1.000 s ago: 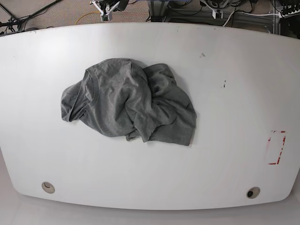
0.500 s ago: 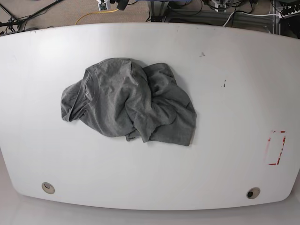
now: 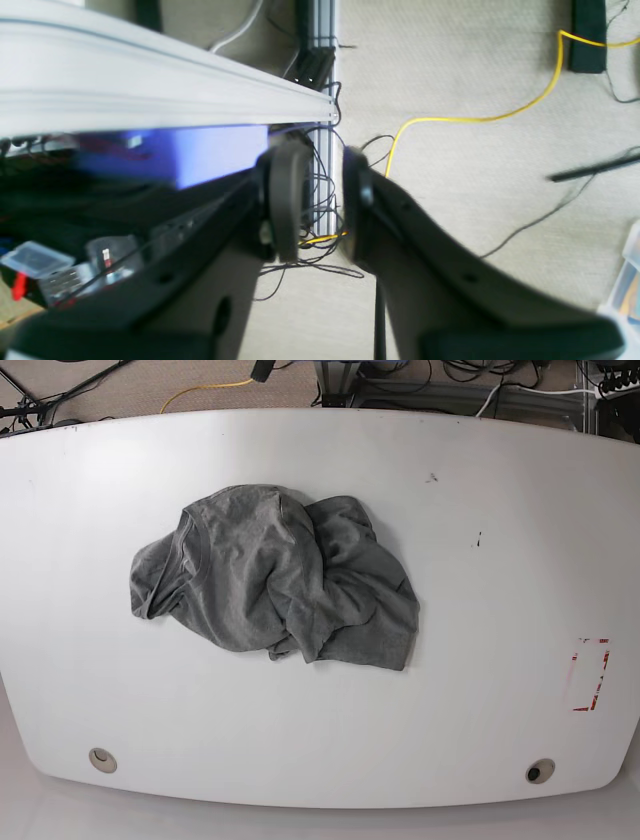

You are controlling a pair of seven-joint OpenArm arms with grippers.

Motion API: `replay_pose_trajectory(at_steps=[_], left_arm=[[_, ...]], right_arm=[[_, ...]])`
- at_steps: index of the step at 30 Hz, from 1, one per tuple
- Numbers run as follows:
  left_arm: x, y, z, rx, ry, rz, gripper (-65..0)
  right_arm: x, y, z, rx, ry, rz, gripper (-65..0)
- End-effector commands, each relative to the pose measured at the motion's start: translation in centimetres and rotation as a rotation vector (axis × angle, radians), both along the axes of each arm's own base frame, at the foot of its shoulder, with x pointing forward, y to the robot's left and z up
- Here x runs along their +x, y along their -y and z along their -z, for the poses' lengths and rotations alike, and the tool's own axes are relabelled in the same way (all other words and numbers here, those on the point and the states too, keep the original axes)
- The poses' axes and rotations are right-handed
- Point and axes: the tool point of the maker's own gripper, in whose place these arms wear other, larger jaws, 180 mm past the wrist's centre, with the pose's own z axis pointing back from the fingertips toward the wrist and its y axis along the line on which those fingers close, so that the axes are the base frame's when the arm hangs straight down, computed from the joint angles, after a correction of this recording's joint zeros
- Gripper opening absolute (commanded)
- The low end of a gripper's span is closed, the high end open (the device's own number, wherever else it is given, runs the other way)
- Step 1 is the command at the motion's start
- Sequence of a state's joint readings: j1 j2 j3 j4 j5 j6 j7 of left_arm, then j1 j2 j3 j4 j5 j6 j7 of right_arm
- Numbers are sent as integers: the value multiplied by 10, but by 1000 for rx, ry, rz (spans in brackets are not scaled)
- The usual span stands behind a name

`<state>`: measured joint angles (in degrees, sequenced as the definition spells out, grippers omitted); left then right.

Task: Fold the T-shirt properly

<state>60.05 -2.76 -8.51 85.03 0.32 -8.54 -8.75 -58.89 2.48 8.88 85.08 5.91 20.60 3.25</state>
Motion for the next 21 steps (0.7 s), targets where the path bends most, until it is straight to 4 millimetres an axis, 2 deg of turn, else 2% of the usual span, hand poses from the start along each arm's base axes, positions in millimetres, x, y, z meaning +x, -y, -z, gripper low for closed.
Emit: replay_pose_trajectory(at_steps=[1, 8, 10, 15, 20, 21], left_arm=[[10, 2, -25, 2, 61, 19, -390], [24, 10, -75, 4, 143, 56, -389], [29, 5, -88, 19, 166, 51, -389], [47, -11, -119, 22, 246, -13, -389], [57, -30, -133, 35, 291, -79, -388], [57, -31, -133, 31, 293, -85, -388]], right_arm=[[2, 1, -24, 10, 41, 20, -514], [9, -1, -71, 63, 104, 103, -514], [13, -1, -82, 74, 122, 117, -514], [38, -2, -112, 85, 210, 118, -514], [55, 18, -126, 25, 271, 123, -514], [65, 21, -129, 20, 302, 118, -514]])
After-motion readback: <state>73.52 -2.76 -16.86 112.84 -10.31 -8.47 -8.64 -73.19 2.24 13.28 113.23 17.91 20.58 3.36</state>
